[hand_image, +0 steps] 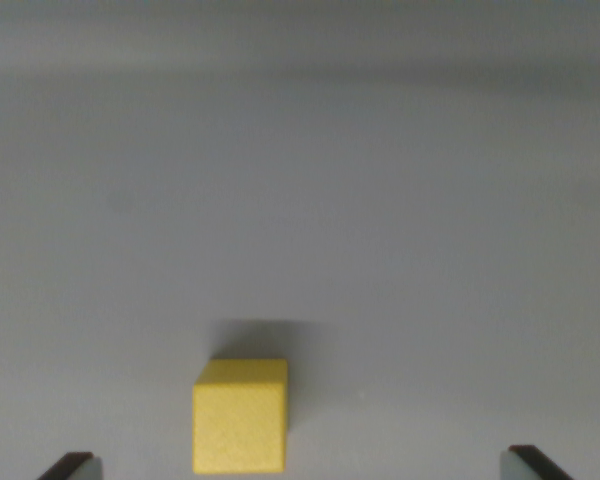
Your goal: Pick yellow cube
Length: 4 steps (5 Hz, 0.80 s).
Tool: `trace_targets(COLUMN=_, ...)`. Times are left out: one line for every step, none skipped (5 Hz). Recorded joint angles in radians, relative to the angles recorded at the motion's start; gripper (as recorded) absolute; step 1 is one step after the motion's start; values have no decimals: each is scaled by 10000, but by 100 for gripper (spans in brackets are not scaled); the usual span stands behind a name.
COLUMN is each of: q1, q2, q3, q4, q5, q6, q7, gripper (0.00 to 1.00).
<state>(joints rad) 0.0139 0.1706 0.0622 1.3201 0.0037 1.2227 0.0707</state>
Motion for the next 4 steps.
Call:
trace_targets(q1=38, q2=152, q3=23, q4=-332, q5=-5, q6=-474, q7=33, gripper=0)
trace_targets(q1=38, q2=152, q3=23, q4=-332, q5=-5, q6=-474, q7=33, gripper=0)
trace_targets(q1=74, q2=298, q3=46, q4=-649, q5=-11, q6=-928, q7=64, gripper=0)
trace_targets(q1=74, q2=298, q3=46, q4=-649, q5=-11, q6=-928, q7=64, gripper=0)
